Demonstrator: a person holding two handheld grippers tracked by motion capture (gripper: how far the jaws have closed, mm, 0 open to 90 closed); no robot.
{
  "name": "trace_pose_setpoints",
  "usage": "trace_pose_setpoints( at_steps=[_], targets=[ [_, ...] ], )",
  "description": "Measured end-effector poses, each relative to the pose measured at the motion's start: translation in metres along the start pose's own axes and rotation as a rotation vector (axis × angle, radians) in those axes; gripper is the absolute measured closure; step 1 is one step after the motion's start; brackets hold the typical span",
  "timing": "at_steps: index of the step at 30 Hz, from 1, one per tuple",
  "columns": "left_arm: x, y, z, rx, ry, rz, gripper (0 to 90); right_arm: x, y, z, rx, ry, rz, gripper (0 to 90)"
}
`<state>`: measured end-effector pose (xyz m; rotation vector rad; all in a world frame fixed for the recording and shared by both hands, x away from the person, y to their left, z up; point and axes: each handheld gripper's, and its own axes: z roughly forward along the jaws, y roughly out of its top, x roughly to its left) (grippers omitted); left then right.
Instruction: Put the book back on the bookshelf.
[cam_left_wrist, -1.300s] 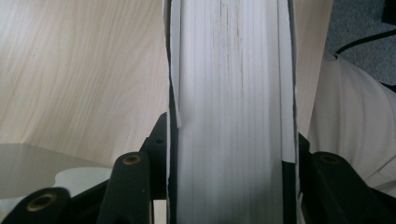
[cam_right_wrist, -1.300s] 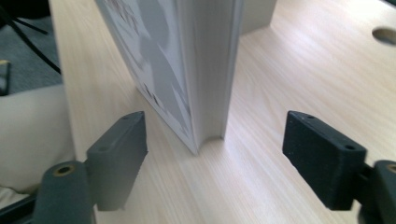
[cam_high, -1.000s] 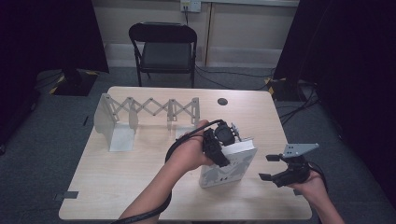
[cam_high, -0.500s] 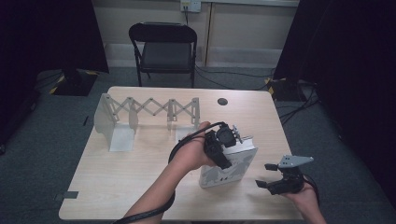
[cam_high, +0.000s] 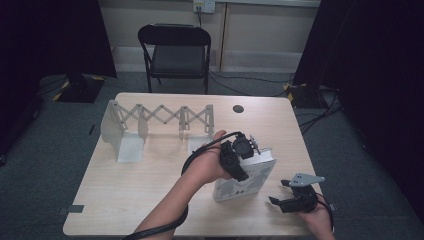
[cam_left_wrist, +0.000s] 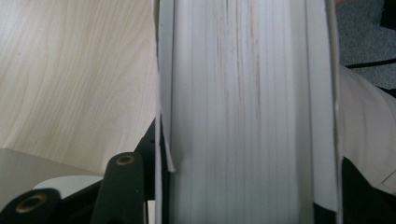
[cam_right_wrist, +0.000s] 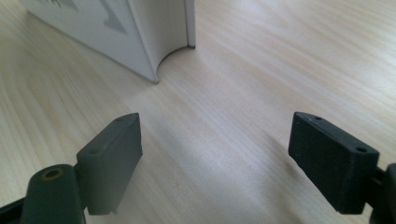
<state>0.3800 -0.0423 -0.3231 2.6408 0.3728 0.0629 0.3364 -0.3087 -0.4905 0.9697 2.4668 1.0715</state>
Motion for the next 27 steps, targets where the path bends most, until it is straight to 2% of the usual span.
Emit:
trace_pose_setpoints(
  at_steps=[2,3,8,9,11,14,16,23,27],
  targets=[
    [0.000,0.000,0.000,0.002,0.001,0.000,50.1,0.001,-0.001,0.004,0.013,0.011,-0.005,17.2],
    [-0.001,0.000,0.000,0.005,0.003,0.001,50.2,0.003,-0.002,0.006,0.021,0.000,-0.016,16.4],
    [0.000,0.000,0.000,0.004,0.001,-0.001,49.5,0.002,-0.002,0.007,0.007,0.011,-0.023,16.0],
    [0.001,-0.001,0.000,-0.006,0.002,-0.014,49.3,0.002,-0.004,0.007,-0.006,0.011,-0.026,15.9],
    [0.001,-0.001,0.000,-0.013,0.002,-0.010,49.1,0.002,-0.005,0.007,-0.013,0.013,-0.025,15.9],
    [0.000,0.000,0.000,-0.010,0.004,-0.009,48.5,0.001,-0.006,0.006,-0.010,0.009,-0.023,15.9],
    [0.000,0.000,0.002,0.004,-0.009,-0.016,47.1,0.001,-0.006,0.006,-0.010,0.009,-0.023,15.9],
    [-0.008,0.002,0.002,0.019,0.032,-0.016,50.9,0.001,-0.006,0.006,-0.010,0.010,-0.021,16.1],
    [-0.009,0.003,0.002,0.026,0.037,-0.019,51.3,0.001,-0.006,0.006,-0.011,0.009,-0.019,16.4]
  ],
)
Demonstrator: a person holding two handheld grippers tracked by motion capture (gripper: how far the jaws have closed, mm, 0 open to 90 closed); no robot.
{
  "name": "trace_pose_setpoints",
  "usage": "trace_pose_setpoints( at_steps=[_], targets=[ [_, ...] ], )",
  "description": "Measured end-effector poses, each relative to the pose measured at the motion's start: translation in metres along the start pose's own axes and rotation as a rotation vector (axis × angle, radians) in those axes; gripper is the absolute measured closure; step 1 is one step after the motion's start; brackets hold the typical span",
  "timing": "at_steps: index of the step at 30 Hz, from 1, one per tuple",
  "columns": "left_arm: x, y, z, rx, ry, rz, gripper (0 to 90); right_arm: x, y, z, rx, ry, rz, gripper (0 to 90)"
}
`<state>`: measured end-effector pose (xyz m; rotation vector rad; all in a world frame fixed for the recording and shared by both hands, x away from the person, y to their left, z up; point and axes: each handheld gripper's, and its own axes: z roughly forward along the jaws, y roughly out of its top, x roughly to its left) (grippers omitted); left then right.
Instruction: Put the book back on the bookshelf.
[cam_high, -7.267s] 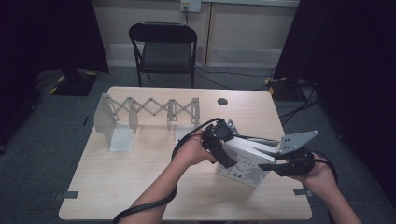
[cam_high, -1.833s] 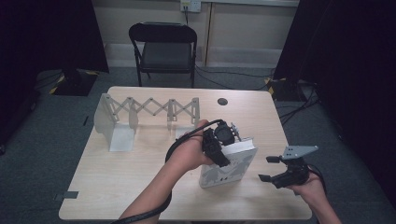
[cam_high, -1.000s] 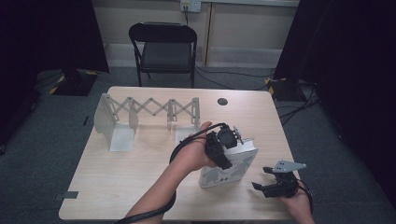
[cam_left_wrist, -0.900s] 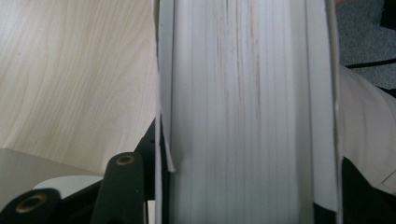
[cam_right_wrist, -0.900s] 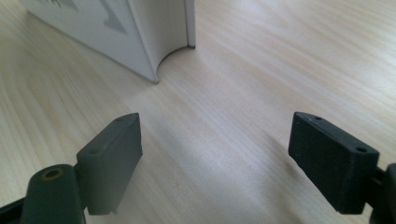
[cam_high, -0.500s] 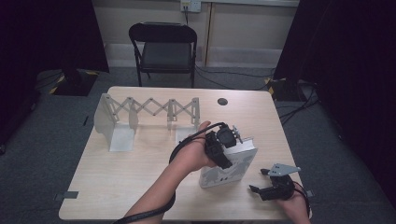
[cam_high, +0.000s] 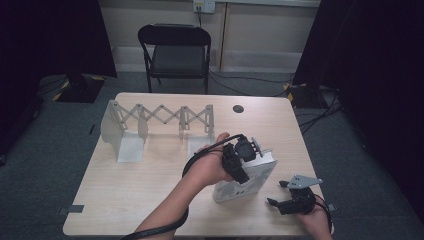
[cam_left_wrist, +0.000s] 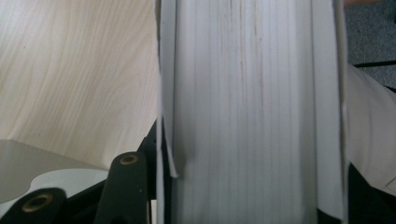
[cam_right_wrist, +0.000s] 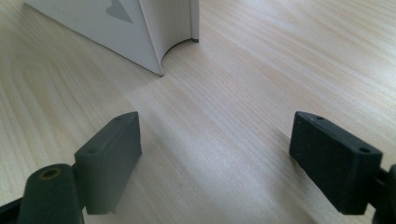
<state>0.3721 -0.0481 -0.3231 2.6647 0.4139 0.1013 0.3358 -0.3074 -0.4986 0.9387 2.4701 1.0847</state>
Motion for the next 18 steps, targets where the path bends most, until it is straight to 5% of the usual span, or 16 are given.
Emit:
trace_pose_setpoints(
  at_steps=[11,18],
  targets=[
    [-0.0007,0.0021,-0.0030,0.023,0.012,-0.032,51.1,-0.0006,-0.0001,0.0000,-0.002,0.003,0.004,16.8],
    [0.0004,-0.0062,-0.0034,-0.007,0.022,0.028,49.0,-0.0005,-0.0001,0.0000,-0.002,0.002,0.004,16.9]
  ],
)
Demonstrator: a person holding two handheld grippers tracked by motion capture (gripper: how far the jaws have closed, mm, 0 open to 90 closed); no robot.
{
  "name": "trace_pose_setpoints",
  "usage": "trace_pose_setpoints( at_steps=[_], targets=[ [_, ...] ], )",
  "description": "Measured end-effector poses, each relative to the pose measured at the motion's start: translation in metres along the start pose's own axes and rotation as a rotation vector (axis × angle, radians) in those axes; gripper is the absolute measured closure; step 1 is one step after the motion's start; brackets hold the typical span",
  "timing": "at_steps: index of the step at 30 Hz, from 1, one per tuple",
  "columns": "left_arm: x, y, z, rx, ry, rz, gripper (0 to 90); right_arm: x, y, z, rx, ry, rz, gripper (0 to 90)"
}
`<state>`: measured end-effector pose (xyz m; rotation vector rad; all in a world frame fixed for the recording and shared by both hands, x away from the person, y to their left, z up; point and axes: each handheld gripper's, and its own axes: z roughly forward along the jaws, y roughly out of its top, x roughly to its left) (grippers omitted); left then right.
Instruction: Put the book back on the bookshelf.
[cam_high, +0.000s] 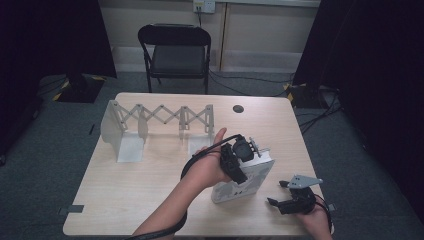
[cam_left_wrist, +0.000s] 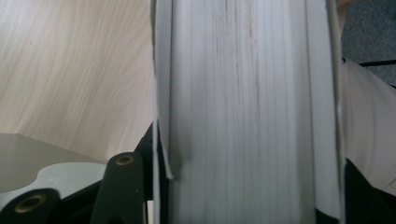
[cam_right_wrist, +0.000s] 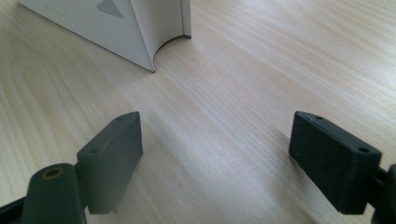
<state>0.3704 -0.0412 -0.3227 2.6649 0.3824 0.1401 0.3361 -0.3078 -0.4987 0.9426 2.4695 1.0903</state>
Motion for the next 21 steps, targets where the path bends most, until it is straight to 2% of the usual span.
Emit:
trace_pose_setpoints(
  at_steps=[2,4,6,9,11,13,15,21],
  targets=[
    [0.001,0.000,0.000,-0.009,0.002,-0.003,47.9,0.000,0.000,0.000,0.000,0.000,-0.001,16.9],
    [0.001,0.005,-0.001,-0.048,-0.001,-0.007,48.1,0.000,0.000,0.000,0.001,-0.002,-0.001,16.9],
    [0.002,0.008,0.001,-0.031,-0.021,-0.021,49.4,0.000,0.000,0.000,0.001,-0.002,-0.001,16.9],
    [0.002,0.009,0.001,-0.024,-0.021,-0.016,50.9,0.000,0.000,0.000,0.000,-0.003,0.000,16.9],
    [0.003,0.007,0.001,-0.028,-0.021,-0.028,51.9,0.000,0.000,0.000,0.001,-0.003,-0.001,16.9],
    [-0.002,0.009,0.001,-0.024,-0.011,-0.022,52.7,0.000,0.000,0.000,-0.001,-0.002,0.000,16.9],
    [-0.004,0.011,0.000,-0.008,0.004,-0.043,53.1,0.000,0.000,0.000,-0.001,-0.002,0.001,16.9],
    [-0.005,0.012,-0.003,0.017,0.005,-0.059,53.4,0.000,0.000,0.000,0.000,-0.001,0.000,16.9]
  ],
)
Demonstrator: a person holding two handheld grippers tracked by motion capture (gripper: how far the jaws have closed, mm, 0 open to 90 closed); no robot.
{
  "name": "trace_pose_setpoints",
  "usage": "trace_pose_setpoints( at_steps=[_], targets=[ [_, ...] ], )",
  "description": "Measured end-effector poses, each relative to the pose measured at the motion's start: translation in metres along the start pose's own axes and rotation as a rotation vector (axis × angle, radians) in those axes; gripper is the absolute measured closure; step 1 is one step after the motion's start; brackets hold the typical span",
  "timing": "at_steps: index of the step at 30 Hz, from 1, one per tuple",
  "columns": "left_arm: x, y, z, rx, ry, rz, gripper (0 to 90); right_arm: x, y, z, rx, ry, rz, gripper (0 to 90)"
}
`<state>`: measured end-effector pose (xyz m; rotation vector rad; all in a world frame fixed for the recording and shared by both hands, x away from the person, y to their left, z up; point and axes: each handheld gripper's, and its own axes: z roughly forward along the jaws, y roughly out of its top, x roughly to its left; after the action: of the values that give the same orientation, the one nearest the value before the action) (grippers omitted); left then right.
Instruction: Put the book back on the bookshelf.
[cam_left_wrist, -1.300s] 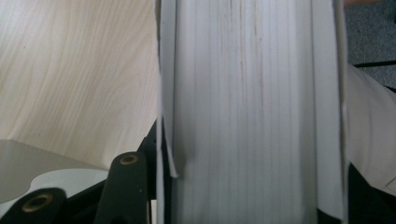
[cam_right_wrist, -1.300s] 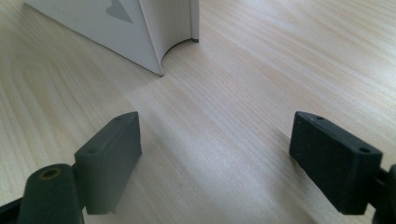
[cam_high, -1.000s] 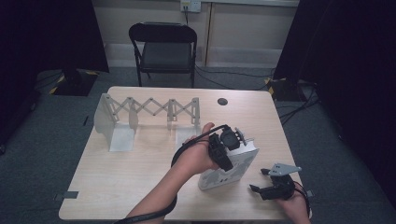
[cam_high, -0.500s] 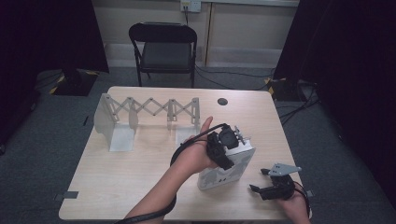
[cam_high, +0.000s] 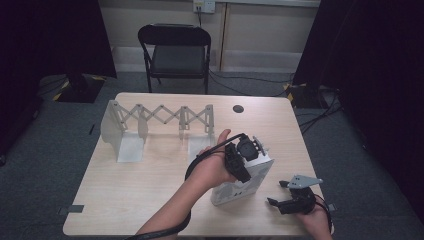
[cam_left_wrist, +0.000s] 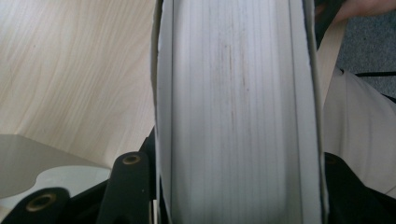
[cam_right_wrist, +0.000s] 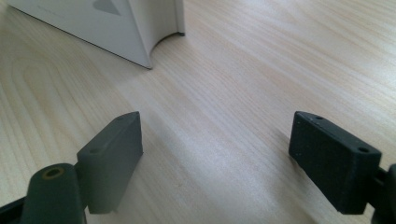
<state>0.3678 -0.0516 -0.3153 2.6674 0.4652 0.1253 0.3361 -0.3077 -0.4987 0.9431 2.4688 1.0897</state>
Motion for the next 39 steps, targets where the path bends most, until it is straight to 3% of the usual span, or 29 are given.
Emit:
trace_pose_setpoints(
  at_steps=[4,12,25,33,39],
  targets=[
    [0.003,-0.002,-0.006,0.018,-0.007,-0.031,53.5,0.000,0.000,0.000,0.000,0.001,0.001,16.9],
    [0.010,-0.009,-0.025,0.021,0.022,-0.068,53.4,0.000,0.000,0.000,0.000,0.001,0.001,16.8],
    [0.017,-0.027,-0.033,0.035,0.043,-0.127,53.4,0.000,0.000,0.000,0.004,0.007,-0.006,15.0],
    [0.023,-0.036,-0.042,0.019,0.061,-0.168,53.4,0.001,0.000,0.001,0.007,0.005,-0.010,14.1],
    [0.025,-0.042,-0.047,0.022,0.064,-0.178,53.4,0.001,0.000,0.001,0.008,0.006,-0.010,14.0]
  ],
)
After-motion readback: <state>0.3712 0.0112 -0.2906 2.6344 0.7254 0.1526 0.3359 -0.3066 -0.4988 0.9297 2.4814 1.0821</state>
